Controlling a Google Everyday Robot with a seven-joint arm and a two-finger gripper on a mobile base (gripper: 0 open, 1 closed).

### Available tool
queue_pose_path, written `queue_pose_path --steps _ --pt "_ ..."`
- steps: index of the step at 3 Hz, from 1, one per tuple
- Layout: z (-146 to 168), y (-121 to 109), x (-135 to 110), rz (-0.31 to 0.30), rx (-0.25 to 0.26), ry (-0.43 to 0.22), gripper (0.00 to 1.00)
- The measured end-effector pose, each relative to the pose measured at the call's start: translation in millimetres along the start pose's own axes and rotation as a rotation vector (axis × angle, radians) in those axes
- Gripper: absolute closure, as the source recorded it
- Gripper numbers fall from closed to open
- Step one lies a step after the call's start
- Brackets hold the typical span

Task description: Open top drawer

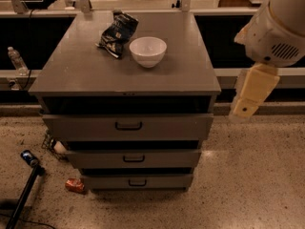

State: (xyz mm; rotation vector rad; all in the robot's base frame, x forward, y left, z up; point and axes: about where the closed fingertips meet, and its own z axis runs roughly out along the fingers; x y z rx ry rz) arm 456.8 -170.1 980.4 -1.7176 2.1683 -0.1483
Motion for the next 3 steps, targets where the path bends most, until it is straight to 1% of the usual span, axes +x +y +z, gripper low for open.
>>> queue_pose_path --steps 1,2,3 --pt "41.2 13.5 -2.4 0.021 -0.059 -0.092 0.0" --pt "72.9 23.9 -9.8 -0.027 -0.052 -0.18 0.0" --pt "109.7 26.2 -22.1 -0.1 -0.023 -0.28 0.0"
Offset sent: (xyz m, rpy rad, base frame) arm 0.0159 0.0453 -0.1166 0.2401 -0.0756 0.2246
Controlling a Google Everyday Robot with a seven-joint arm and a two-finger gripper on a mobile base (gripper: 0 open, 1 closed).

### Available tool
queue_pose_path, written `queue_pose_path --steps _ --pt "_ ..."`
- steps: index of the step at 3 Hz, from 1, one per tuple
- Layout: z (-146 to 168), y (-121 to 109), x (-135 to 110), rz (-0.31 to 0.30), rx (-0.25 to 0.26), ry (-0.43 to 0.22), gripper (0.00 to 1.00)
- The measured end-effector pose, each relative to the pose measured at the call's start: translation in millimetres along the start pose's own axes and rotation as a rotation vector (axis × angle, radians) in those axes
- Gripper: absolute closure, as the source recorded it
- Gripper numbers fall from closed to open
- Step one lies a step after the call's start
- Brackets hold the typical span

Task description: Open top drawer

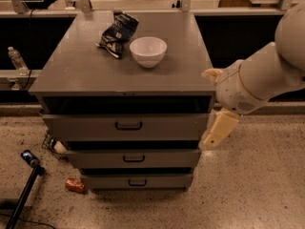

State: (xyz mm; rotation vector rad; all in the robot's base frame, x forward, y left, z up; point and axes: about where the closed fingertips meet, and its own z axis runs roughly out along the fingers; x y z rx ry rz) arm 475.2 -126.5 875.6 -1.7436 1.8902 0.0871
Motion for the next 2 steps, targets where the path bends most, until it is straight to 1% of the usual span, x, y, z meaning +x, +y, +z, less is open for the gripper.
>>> queue_pose_path --steps 1,2 --pt "-2.9 -8.0 -4.1 -0.032 0.035 -0.006 0.0" --pt "20.3 1.0 5.7 -0.01 -0.011 -0.019 0.0"
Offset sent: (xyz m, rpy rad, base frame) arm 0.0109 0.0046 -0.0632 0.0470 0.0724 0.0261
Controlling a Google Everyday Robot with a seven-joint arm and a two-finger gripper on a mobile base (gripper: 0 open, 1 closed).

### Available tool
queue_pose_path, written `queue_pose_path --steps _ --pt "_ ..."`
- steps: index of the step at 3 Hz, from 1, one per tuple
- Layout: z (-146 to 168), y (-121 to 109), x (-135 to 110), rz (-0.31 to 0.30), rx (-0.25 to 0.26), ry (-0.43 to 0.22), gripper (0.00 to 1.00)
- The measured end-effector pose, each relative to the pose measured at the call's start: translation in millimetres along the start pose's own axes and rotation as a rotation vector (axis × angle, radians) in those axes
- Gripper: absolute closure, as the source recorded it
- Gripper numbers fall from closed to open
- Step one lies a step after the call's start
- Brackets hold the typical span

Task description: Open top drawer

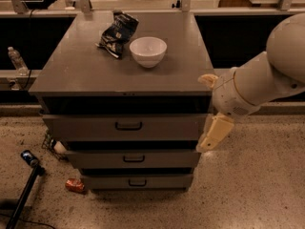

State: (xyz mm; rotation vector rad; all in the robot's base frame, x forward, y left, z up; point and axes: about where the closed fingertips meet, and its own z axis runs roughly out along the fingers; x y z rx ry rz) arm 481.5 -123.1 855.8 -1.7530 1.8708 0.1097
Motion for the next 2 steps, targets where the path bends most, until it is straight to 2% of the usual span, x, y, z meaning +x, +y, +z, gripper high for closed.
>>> queue_pose_path --steps 2 --pt "48.5 15.6 16.3 0.078 -0.033 -0.016 0.0"
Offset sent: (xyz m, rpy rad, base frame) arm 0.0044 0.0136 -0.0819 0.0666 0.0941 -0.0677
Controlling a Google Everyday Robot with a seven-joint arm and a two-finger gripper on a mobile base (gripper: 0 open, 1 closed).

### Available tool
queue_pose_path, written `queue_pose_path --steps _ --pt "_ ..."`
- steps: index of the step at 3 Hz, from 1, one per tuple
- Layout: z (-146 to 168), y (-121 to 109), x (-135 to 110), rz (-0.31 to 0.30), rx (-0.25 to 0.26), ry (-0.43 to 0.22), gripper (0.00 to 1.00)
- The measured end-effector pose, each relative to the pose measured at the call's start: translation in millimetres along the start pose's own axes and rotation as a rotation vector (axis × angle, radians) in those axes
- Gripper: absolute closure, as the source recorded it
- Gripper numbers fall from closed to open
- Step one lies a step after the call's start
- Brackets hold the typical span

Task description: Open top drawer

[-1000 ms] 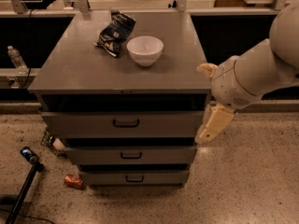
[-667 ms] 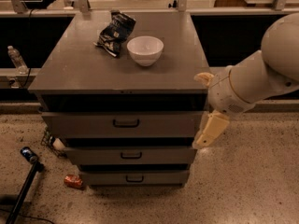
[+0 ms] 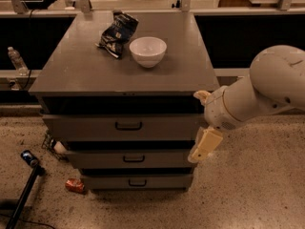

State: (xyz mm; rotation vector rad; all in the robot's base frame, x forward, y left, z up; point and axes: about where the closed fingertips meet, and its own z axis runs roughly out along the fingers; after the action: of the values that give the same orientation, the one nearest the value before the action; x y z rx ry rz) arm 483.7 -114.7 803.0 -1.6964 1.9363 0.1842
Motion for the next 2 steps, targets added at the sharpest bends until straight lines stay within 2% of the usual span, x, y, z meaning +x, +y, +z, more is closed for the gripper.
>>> queue_pose_path --steps 2 --pt "34.0 14.9 3.5 0.013 -0.049 -0.024 0.0"
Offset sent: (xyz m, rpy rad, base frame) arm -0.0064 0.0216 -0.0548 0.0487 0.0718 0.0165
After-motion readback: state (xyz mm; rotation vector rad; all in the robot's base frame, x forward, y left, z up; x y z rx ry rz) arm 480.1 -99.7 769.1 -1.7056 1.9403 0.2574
